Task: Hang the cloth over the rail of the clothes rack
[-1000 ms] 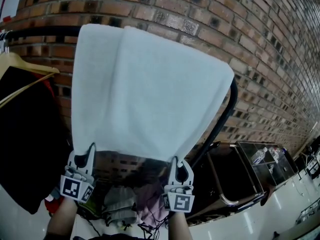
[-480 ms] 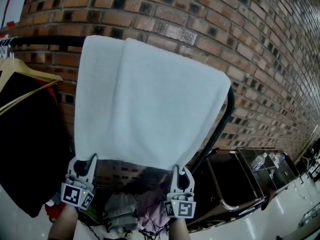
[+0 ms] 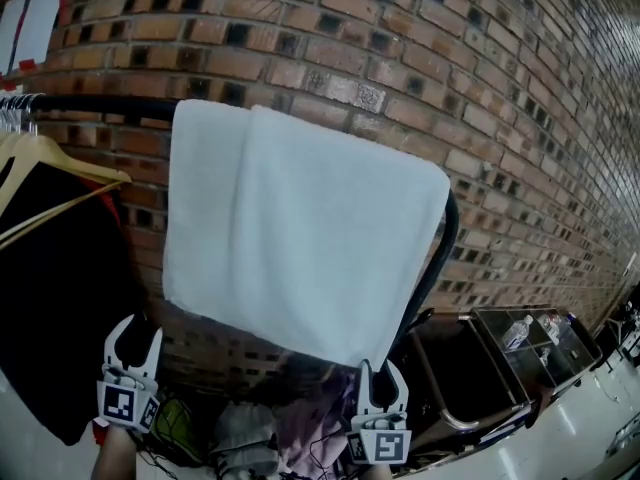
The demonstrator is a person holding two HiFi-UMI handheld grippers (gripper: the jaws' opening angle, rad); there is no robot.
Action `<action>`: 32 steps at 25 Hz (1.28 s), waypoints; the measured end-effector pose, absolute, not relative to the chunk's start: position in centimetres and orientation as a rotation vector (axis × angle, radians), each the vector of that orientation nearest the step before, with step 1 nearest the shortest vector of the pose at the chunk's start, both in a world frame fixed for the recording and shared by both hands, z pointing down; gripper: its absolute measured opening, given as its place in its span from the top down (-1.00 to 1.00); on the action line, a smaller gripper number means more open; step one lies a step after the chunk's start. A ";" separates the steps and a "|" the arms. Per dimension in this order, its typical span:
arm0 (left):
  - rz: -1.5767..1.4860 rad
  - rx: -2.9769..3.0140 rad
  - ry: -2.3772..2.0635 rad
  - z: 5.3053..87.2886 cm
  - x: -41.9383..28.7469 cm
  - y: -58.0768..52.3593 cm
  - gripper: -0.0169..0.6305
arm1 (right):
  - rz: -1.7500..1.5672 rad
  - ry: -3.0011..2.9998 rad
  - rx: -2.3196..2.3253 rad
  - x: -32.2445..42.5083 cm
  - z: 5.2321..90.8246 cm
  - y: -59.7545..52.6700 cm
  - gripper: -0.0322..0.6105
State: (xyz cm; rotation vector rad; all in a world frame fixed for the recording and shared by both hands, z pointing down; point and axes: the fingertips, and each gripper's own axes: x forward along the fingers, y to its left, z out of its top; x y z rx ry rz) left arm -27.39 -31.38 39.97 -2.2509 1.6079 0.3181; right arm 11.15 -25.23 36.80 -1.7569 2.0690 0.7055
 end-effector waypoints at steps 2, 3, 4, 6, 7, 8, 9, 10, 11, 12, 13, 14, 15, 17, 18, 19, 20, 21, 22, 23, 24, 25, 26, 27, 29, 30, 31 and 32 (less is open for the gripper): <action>0.311 -2.193 1.563 37.3 -27.5 -30.5 0.28 | 0.781 2.081 -1.742 11.1 35.1 -24.0 0.57; 0.327 -2.175 1.536 35.8 -27.3 -30.1 0.28 | 0.811 2.076 -1.733 11.1 34.3 -23.5 0.57; 0.355 -2.162 1.508 34.3 -27.2 -29.7 0.28 | 0.834 2.064 -1.726 11.2 33.3 -23.3 0.57; 0.405 -2.147 1.456 31.6 -26.5 -29.1 0.28 | 0.855 2.031 -1.728 11.6 31.6 -23.2 0.57; 0.414 -2.139 1.434 30.3 -26.1 -28.8 0.28 | 0.860 2.012 -1.734 11.8 30.7 -23.3 0.57; 0.414 -2.129 1.412 29.1 -25.5 -28.6 0.28 | 0.874 1.997 -1.734 12.0 29.7 -23.4 0.57; 0.413 -2.115 1.390 27.7 -25.0 -28.4 0.28 | 0.898 1.987 -1.723 11.9 28.5 -23.5 0.57; 0.419 -2.102 1.366 26.3 -24.3 -28.3 0.28 | 0.925 1.983 -1.702 11.7 27.1 -23.7 0.57; 0.434 -2.091 1.342 24.7 -23.7 -28.0 0.28 | 0.945 1.982 -1.675 11.2 25.7 -24.0 0.57; 0.452 -2.083 1.320 23.1 -23.2 -27.8 0.28 | 0.955 1.983 -1.650 10.7 24.2 -24.4 0.57; 0.464 -2.078 1.305 21.5 -22.7 -27.8 0.28 | 0.961 1.988 -1.636 10.2 22.9 -24.9 0.57; 0.464 -2.074 1.298 20.0 -22.3 -28.0 0.28 | 0.969 1.998 -1.634 9.8 21.8 -25.6 0.57; 0.455 -2.070 1.299 18.7 -22.0 -28.4 0.28 | 0.977 2.009 -1.648 9.6 20.9 -26.3 0.56; 0.437 -2.052 1.316 16.2 -21.7 -29.4 0.28 | 0.975 2.017 -1.690 9.6 19.2 -27.7 0.57; 0.430 -2.038 1.328 15.1 -21.6 -30.0 0.28 | 0.966 2.012 -1.700 9.8 18.2 -28.2 0.57; 0.421 -2.021 1.341 14.1 -21.6 -30.4 0.28 | 0.954 2.002 -1.705 10.0 17.2 -28.7 0.56; 0.410 -2.006 1.353 13.4 -21.5 -30.8 0.28 | 0.942 1.987 -1.710 10.3 16.3 -29.0 0.57; 0.399 -1.994 1.365 12.9 -21.5 -31.1 0.28 | 0.927 1.969 -1.717 10.7 15.4 -29.2 0.57; 0.390 -1.988 1.373 12.5 -21.4 -31.4 0.28 | 0.913 1.950 -1.726 11.2 14.6 -29.4 0.57; 0.382 -1.986 1.377 12.2 -21.4 -31.6 0.28 | 0.900 1.933 -1.734 11.7 13.9 -29.6 0.57; 0.375 -1.986 1.380 11.8 -21.4 -31.8 0.28 | 0.889 1.923 -1.740 12.1 13.4 -29.8 0.57; 0.369 -1.987 1.381 11.4 -21.4 -32.0 0.28 | 0.879 1.919 -1.744 12.5 12.8 -30.0 0.56; 0.365 -1.990 1.383 11.0 -21.5 -32.3 0.28 | 0.871 1.922 -1.748 12.8 12.4 -30.4 0.56; 0.362 -1.994 1.386 10.6 -21.6 -32.6 0.28 | 0.868 1.931 -1.751 12.9 11.9 -30.8 0.57; 0.352 -2.004 1.392 10.0 -21.7 -33.4 0.28 | 0.876 1.953 -1.753 12.9 11.3 -31.5 0.56; 0.347 -2.005 1.395 9.8 -21.7 -33.7 0.28 | 0.886 1.961 -1.749 12.8 11.0 -31.7 0.56; 0.344 -2.000 1.400 9.6 -21.7 -33.9 0.37 | 0.899 1.961 -1.743 12.6 10.8 -31.7 0.56; 0.346 -1.993 1.407 9.5 -21.8 -34.2 0.47 | 0.915 1.952 -1.736 12.4 10.5 -31.7 0.56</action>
